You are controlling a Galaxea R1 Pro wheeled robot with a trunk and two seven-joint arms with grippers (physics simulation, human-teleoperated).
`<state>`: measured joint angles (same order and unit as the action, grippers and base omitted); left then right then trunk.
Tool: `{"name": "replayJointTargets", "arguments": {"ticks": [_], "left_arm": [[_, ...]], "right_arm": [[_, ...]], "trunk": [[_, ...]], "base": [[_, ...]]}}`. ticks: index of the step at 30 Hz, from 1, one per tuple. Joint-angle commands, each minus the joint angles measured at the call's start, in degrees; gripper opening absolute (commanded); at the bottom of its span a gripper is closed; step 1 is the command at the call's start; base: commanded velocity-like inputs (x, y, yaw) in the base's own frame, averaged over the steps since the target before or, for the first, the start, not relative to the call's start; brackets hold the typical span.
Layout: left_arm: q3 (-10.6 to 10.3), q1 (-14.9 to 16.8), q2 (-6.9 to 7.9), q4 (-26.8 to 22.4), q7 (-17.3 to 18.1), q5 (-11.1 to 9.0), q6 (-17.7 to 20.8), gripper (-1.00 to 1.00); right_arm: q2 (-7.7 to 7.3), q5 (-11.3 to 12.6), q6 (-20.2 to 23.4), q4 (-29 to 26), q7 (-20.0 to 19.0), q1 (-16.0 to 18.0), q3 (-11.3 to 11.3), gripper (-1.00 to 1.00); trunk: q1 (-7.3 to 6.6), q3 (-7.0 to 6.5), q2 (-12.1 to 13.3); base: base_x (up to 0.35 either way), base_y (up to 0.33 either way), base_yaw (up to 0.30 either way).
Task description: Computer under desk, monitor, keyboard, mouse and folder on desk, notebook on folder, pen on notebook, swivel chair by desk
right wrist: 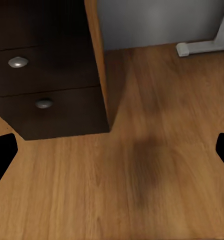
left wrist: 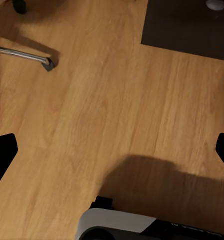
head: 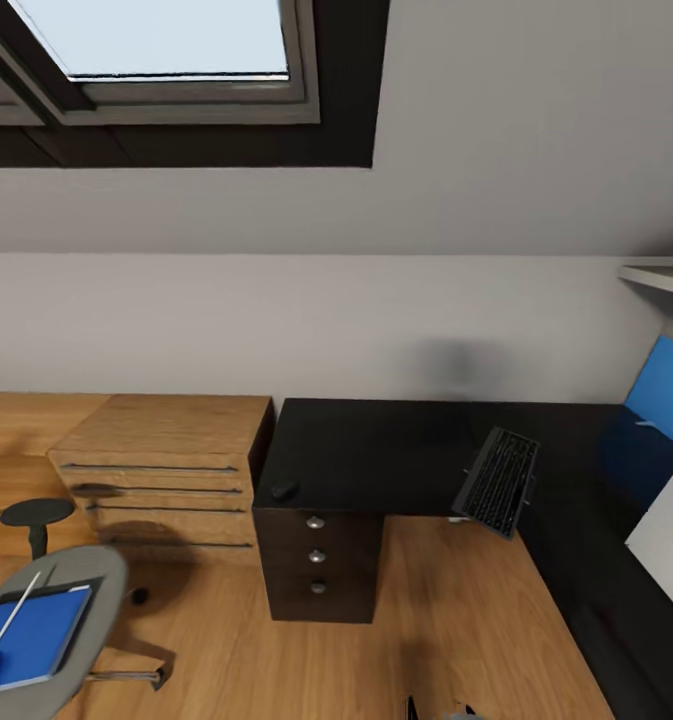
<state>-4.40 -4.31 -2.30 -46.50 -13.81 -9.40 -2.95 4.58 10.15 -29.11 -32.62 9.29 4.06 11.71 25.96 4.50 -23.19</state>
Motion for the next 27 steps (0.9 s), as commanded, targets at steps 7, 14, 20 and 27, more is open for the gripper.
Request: {"name": "replayJointTargets", "arguments": {"ticks": [7, 14, 20, 27], "left_arm": [[-0.1, 0.0, 0.03, -3.2, -0.3, -0.6, -0.4, 1.0], [0.0, 0.0, 0.18, -3.9, -0.4, -0.7, -0.5, 1.0], [0.2, 0.0, 0.33, -4.9, -0.5, -0.8, -0.5, 1.0], [0.3, -0.1, 0.5, -6.9, -0.5, -0.8, -0.5, 1.0]], "right_arm": [[-0.17, 0.6, -0.2, 0.1, 0.4, 0.1, -2.2, 1.0], [0.0, 0.6, -0.2, 0.1, 0.4, 0.1, -2.6, 1.0], [0.07, 0.6, 0.0, 0.1, 0.3, 0.2, -2.6, 1.0], [0.08, 4.2, 0.5, 1.8, 1.6, 10.3, -2.7, 1.0]], "trunk": [[1.58, 1.23, -2.9], [3.12, 2.39, -5.7], [4.43, 3.46, -8.2], [5.97, 4.71, -11.0]], "base": [[0.0, 0.0, -0.26], [0.0, 0.0, -0.207], [0.0, 0.0, -0.026], [0.0, 0.0, -0.003]]}}
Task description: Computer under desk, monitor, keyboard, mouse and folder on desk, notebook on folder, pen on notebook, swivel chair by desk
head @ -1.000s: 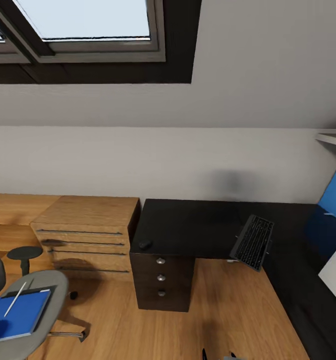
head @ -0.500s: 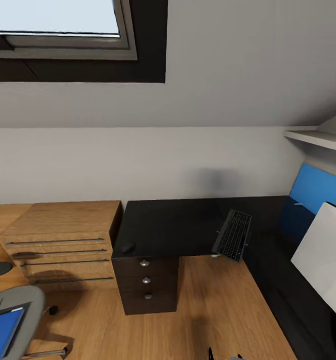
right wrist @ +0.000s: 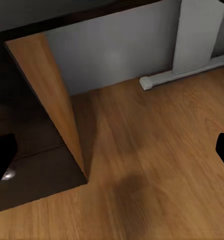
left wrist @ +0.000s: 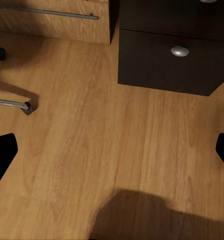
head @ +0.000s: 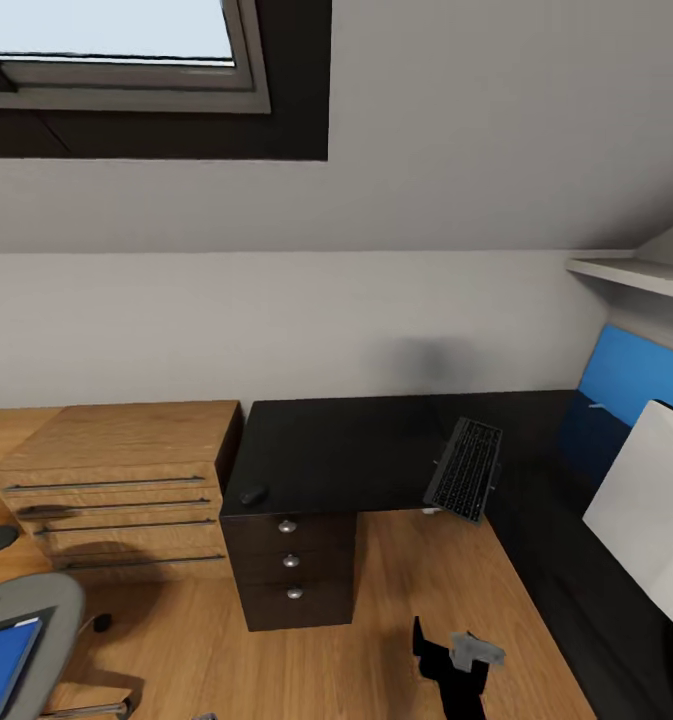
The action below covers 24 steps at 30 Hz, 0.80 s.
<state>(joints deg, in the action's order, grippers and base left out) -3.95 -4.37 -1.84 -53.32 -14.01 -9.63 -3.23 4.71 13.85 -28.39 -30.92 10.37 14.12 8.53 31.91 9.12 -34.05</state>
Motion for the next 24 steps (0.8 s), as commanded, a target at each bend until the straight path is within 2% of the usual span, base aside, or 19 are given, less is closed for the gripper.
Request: {"name": "replayJointTargets", "arguments": {"ticks": [1, 2, 4, 7, 8, 10, 11, 12, 13, 18, 24], "left_arm": [[-0.2, 0.0, 0.05, -0.1, -0.3, -0.6, -0.2, 1.0], [-0.2, 0.0, 0.07, -0.2, -0.3, -0.6, -0.2, 1.0], [-0.2, 0.0, 0.07, -0.2, -0.3, -0.6, -0.2, 1.0], [-0.1, 0.1, 0.08, -0.1, -0.3, -0.6, -0.1, 1.0], [-0.1, 0.1, 0.08, -0.1, -0.3, -0.6, -0.1, 1.0], [-0.1, 0.0, 0.08, -0.1, -0.3, -0.6, -0.1, 1.0], [-0.1, 0.0, 0.08, -0.1, -0.3, -0.6, -0.1, 1.0], [-0.1, 0.0, 0.06, -0.1, -0.3, -0.6, -0.1, 1.0], [-0.1, 0.0, 0.03, -0.1, -0.3, -0.6, 0.0, 1.0], [-0.2, 0.0, -0.13, -0.1, -0.3, -0.6, 0.2, 1.0], [-0.2, 0.0, -0.18, 0.1, -0.3, -0.6, 0.2, 1.0]], "right_arm": [[-0.11, 2.9, -0.2, 1.6, 0.8, 3.0, 0.5, 1.0], [-0.21, 7.9, -0.2, 3.9, 1.1, 7.6, 0.4, 1.0], [-0.27, 12.2, -0.1, 5.2, 1.1, 10.7, 0.4, 1.0], [-0.72, 27.9, 0.0, 6.8, 1.3, 17.5, 0.4, 1.0], [-0.82, 30.4, 0.0, 6.9, 1.3, 18.2, 0.4, 1.0], [-1.13, 39.5, 0.0, 7.0, 1.1, 20.1, 0.4, 1.0], [-1.29, 43.0, 0.0, 6.9, 1.1, 20.6, 0.4, 1.0], [-1.37, 44.4, 0.0, 6.9, 1.0, 20.8, 0.4, 1.0], [-1.62, 47.2, 0.0, 6.9, 0.9, 21.1, 0.4, 1.0], [-1.99, 49.7, 0.0, 6.8, 0.7, 21.4, 0.5, 1.0], [-2.62, 50.2, 0.0, 6.7, -1.9, 21.5, 0.6, 1.0]], "trunk": [[0.24, 0.28, -0.5], [0.46, 0.46, -0.9], [0.9, 0.82, -1.7], [1.56, 1.35, -2.9], [1.78, 1.53, -3.3], [2.22, 1.89, -4.1], [2.44, 2.07, -4.5], [2.66, 2.25, -4.9], [2.88, 2.43, -5.3], [3.98, 3.33, -7.3], [5.29, 4.41, -9.7]], "base": [[0.0, 0.0, 0.0], [0.0, 0.0, 0.0], [0.0, 0.0, 0.0], [0.0, 0.0, 0.0], [0.0, 0.0, 0.0], [0.0, 0.0, 0.0], [0.0, 0.0, 0.0], [0.0, 0.0, 0.0], [0.0, 0.0, 0.0], [0.0, 0.0, 0.0], [0.0, 0.0, 0.0]]}}
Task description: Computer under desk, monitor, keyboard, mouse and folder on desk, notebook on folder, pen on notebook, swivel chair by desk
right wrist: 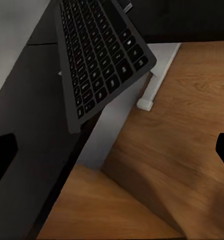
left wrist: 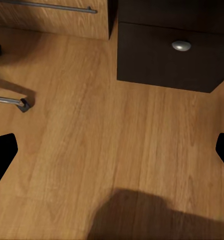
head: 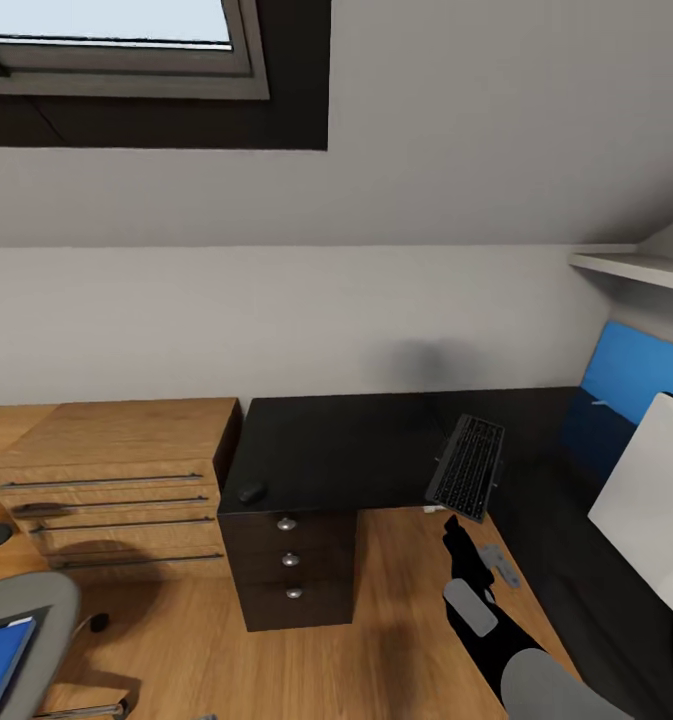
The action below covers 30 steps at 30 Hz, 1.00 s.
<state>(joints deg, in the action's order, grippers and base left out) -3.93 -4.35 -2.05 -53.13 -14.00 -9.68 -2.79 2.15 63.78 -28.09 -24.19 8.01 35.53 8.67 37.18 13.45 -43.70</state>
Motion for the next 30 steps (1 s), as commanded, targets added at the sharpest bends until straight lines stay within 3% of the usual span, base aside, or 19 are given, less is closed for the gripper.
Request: {"name": "replayJointTargets", "arguments": {"ticks": [1, 4, 8, 11, 21, 30], "left_arm": [[-0.2, 0.0, 0.03, -0.1, -0.3, -0.6, -0.2, 1.0], [-0.2, 0.0, 0.03, 0.0, -0.3, -0.5, -0.3, 1.0], [-0.2, 0.0, 0.03, 0.0, -0.3, -0.5, -0.4, 1.0], [-0.2, 0.0, 0.03, -0.1, -0.3, -0.5, -0.5, 1.0], [-0.2, -0.4, 0.2, -2.0, -0.3, -0.4, -0.7, 1.0], [-0.2, -0.8, 0.2, -2.1, -0.4, -0.5, -0.7, 1.0]], "right_arm": [[-0.19, 0.3, -0.2, -0.1, -0.2, 0.0, 0.5, 1.0], [-2.18, 0.5, 3.6, 0.0, -5.2, 0.0, 0.4, 1.0], [-3.33, 0.6, 6.3, 0.1, -11.1, 0.0, 0.3, 1.0], [-4.02, 0.7, 6.8, 0.0, -13.0, 0.0, 0.3, 1.0], [-6.39, 0.6, 7.6, -0.1, -14.7, -0.2, 0.3, 1.0], [-6.38, 0.6, 8.5, -0.1, -14.6, -0.2, 0.3, 1.0]], "trunk": [[0.24, 0.26, -0.5], [0.9, 0.79, -1.7], [1.78, 1.51, -3.3], [2.44, 2.05, -4.5], [4.63, 3.85, -8.5], [6.61, 5.46, -12.1]], "base": [[0.0, 0.0, 0.0], [0.0, 0.0, 0.0], [0.0, 0.0, 0.0], [0.0, 0.0, 0.0], [0.0, 0.0, 0.0], [0.0, 0.0, 0.0]]}}
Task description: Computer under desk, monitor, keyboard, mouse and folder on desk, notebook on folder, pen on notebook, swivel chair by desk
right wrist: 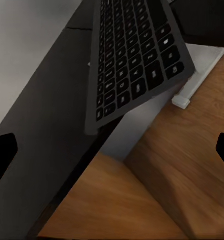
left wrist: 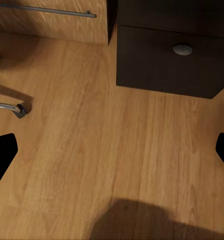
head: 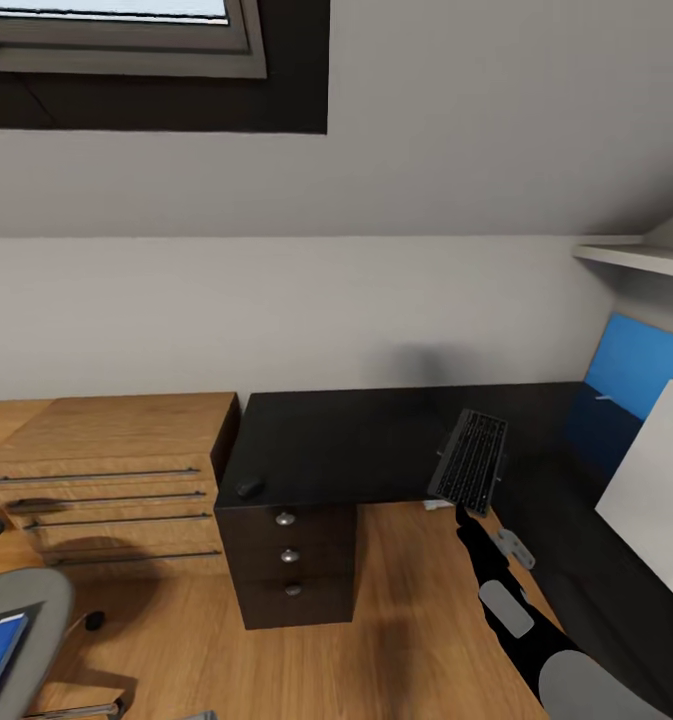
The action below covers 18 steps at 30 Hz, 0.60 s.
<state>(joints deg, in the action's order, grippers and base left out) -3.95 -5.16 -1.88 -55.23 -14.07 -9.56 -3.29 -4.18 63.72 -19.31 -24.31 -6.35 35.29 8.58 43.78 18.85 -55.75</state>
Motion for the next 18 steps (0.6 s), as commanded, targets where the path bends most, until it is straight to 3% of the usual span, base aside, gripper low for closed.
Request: {"name": "replayJointTargets", "arguments": {"ticks": [1, 5, 7, 9, 14, 15, 18], "left_arm": [[-0.2, 0.0, -0.01, 0.0, -0.3, -0.6, -0.2, 1.0], [-0.2, 0.0, -0.05, 0.0, -0.3, -0.6, -0.2, 1.0], [-0.2, 0.0, -0.05, 0.0, -0.3, -0.6, -0.2, 1.0], [-0.2, 0.0, -0.05, 0.0, -0.3, -0.6, -0.2, 1.0], [-0.2, 0.0, -0.06, 0.0, -0.3, -0.6, -0.2, 1.0], [-0.2, 0.0, -0.08, 0.0, -0.3, -0.6, -0.2, 1.0], [-0.2, 0.0, -0.12, 0.1, -0.3, -0.6, -0.1, 1.0]], "right_arm": [[-0.08, 0.6, 0.0, 0.1, -0.3, 0.0, 0.4, 1.0], [-0.46, 0.7, 1.9, 0.2, -1.3, 0.0, 0.4, 1.0], [-1.73, 1.6, 4.6, 0.5, -5.6, -0.1, 0.3, 1.0], [-2.24, 3.9, 6.4, 1.1, -10.0, -0.1, 0.3, 1.0], [-4.31, 14.6, 16.1, 5.4, -22.3, -0.1, 0.3, 1.0], [-4.94, 16.5, 18.3, 6.1, -24.1, -0.1, 0.3, 1.0], [-6.06, 18.6, 20.1, 6.5, -25.4, -0.1, 0.3, 1.0]], "trunk": [[0.23, 0.24, -0.5], [1.11, 0.96, -2.1], [1.55, 1.32, -2.9], [1.99, 1.68, -3.7], [3.09, 2.57, -5.7], [3.31, 2.75, -6.1], [3.97, 3.29, -7.3]], "base": [[0.0, 0.0, 0.0], [0.0, 0.0, 0.0], [0.0, 0.0, 0.0], [0.0, 0.0, 0.0], [0.0, 0.0, 0.0], [0.0, 0.0, 0.0], [0.0, 0.0, 0.0]]}}
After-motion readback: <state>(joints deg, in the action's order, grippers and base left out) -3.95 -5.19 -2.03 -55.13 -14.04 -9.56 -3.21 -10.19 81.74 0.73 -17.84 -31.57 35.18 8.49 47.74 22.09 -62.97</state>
